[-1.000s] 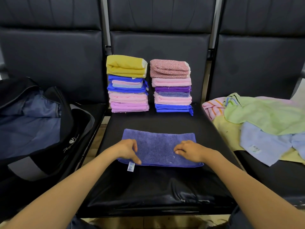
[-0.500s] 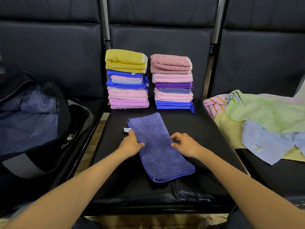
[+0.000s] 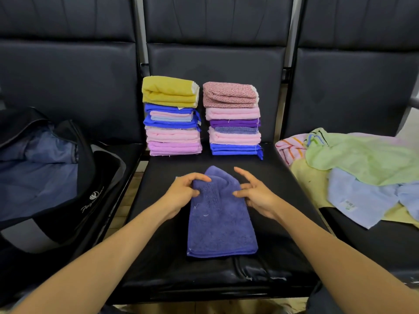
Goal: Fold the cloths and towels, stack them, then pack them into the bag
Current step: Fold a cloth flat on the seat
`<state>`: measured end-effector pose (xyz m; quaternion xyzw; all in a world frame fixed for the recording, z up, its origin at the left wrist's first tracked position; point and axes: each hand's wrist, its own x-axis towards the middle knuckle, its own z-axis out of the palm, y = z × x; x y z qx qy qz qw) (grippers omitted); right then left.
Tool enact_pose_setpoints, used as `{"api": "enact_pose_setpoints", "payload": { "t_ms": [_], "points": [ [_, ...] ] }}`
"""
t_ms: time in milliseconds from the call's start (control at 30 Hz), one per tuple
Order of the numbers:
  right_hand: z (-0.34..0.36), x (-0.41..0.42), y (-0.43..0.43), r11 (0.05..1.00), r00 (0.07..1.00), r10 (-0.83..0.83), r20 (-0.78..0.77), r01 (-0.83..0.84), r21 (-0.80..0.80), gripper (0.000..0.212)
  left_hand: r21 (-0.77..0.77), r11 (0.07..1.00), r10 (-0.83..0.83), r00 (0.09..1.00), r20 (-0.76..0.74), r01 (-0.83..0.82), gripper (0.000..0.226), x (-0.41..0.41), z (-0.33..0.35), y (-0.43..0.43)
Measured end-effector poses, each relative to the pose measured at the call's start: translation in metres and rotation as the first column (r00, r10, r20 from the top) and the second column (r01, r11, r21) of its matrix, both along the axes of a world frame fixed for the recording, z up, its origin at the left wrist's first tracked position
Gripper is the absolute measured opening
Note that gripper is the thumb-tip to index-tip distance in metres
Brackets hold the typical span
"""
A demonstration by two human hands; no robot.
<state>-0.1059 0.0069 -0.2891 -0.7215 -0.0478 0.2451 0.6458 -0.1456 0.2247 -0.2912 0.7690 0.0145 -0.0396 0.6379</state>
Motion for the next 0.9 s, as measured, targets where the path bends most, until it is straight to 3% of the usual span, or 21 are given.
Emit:
{"api": "enact_pose_setpoints", "payload": {
  "t_ms": [133,300,433,633,700,767,833,900],
  "points": [
    [0.024,0.002,-0.004,1.0,0.985,-0.005,0.172,0.0,0.031,0.048,0.042,0.978,0.199,0.978,0.064,-0.202,0.042,0.003,0.019,0.006],
    [0.038,0.002,-0.007,0.993,0.924,-0.028,0.381,0.071,-0.098,0.044,-0.011,0.982,0.19,0.963,0.193,-0.191,0.042,0.004,0.032,0.014],
    [0.037,0.005,-0.009,0.958,0.862,0.008,0.507,0.14,-0.252,0.045,0.19,0.954,0.176,0.948,0.264,-0.23,0.053,0.001,0.031,0.01],
    [0.038,0.003,-0.008,0.897,0.711,0.079,0.699,0.256,-0.361,0.016,0.396,0.864,0.132,0.9,0.417,-0.31,0.025,-0.004,0.039,0.011],
    [0.04,0.005,-0.011,0.929,0.754,0.042,0.655,0.212,-0.304,0.015,0.419,0.867,0.071,0.899,0.432,-0.27,0.017,-0.005,0.043,0.015],
    [0.043,0.003,-0.009,0.989,0.858,-0.013,0.514,0.088,-0.121,0.018,0.328,0.931,0.025,0.927,0.374,-0.158,0.013,-0.007,0.046,0.016],
    [0.045,-0.002,-0.004,0.995,0.918,-0.074,0.389,0.039,0.096,0.023,0.093,0.994,0.038,0.964,0.265,-0.064,0.014,-0.01,0.049,0.012],
    [0.046,-0.005,0.002,0.953,0.944,-0.144,0.298,0.052,0.297,0.025,-0.147,0.988,0.062,0.988,0.143,-0.04,0.028,-0.013,0.051,0.007]
  ]
}}
